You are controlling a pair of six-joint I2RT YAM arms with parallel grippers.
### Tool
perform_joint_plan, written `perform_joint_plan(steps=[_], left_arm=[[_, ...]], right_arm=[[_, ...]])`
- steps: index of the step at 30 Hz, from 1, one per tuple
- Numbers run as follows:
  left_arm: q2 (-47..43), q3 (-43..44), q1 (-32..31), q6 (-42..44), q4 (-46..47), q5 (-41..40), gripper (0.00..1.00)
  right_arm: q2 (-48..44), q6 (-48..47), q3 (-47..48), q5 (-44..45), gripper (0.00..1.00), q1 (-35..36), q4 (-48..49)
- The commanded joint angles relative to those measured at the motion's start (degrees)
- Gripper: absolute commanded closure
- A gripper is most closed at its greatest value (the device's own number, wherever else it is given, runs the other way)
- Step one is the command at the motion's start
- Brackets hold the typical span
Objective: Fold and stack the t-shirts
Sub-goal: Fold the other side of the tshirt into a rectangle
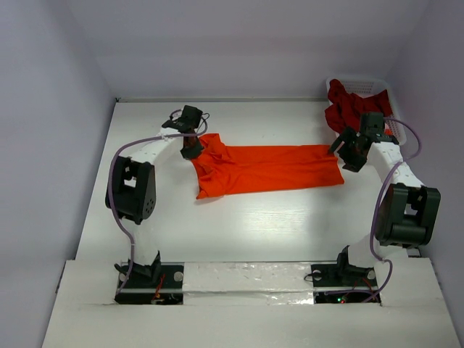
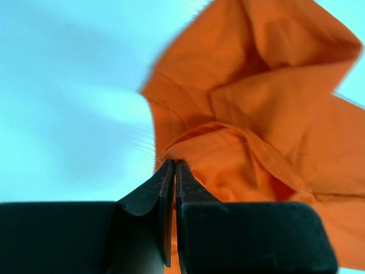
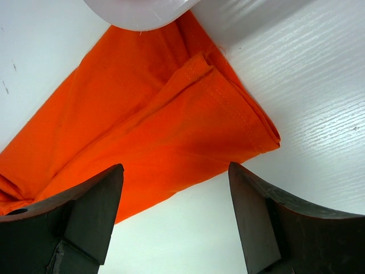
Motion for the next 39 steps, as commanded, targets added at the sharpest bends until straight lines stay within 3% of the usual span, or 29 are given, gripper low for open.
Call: perform_joint_plan(steps=[1, 21, 24, 25, 31, 33, 36, 37, 38, 39], left_arm=[[0.6, 0.62, 2.08, 1.26, -1.82, -2.87, 1.0], [4.47, 5.28, 4.9, 2.58, 0.37, 2.84, 0.99], [3.77, 4.93, 4.9, 2.5, 0.64, 2.14, 0.88], [3.15, 4.5, 4.9, 2.41, 1.07, 1.79, 0.7], [-1.77, 7.46, 6.04, 2.23, -0.49, 1.17, 0.23], [-3.96, 8.79, 6.04, 2.58, -1.38, 0.03, 0.21], [-9.3, 7.75, 6.04, 2.49, 0.19, 0.99, 0.3], [-10.9, 5.13, 6.04, 2.41, 2.72, 2.13, 0.5], [-13.09, 3.71, 6.04, 2.06, 3.96, 5.01, 0.7], [-13.63, 2.31, 6.04, 1.53, 4.85, 6.26, 0.94]], right_arm=[[-1.71, -0.59, 2.07, -0.15, 0.21, 0.43, -0.38], [-2.5, -0.5, 1.89, -1.46, 0.21, 0.43, -0.2], [-2.24, -0.85, 1.89, -2.17, 0.2, 0.43, 0.24], [-2.33, -1.11, 1.98, -2.08, 0.2, 0.43, 0.24], [-3.73, -2.96, 3.65, -1.02, 0.2, 1.66, -0.29], [-3.65, -3.05, 4.52, -1.29, 0.2, 2.27, -0.29], [-3.12, -3.66, 5.58, -1.73, 0.23, 4.73, -0.03], [-2.42, -3.93, 6.45, -2.25, 0.29, 6.74, 0.06], [-1.81, -4.28, 6.98, -2.08, 0.55, 7.89, -0.02], [-1.19, -4.28, 7.6, -1.91, 0.7, 8.94, -0.11]])
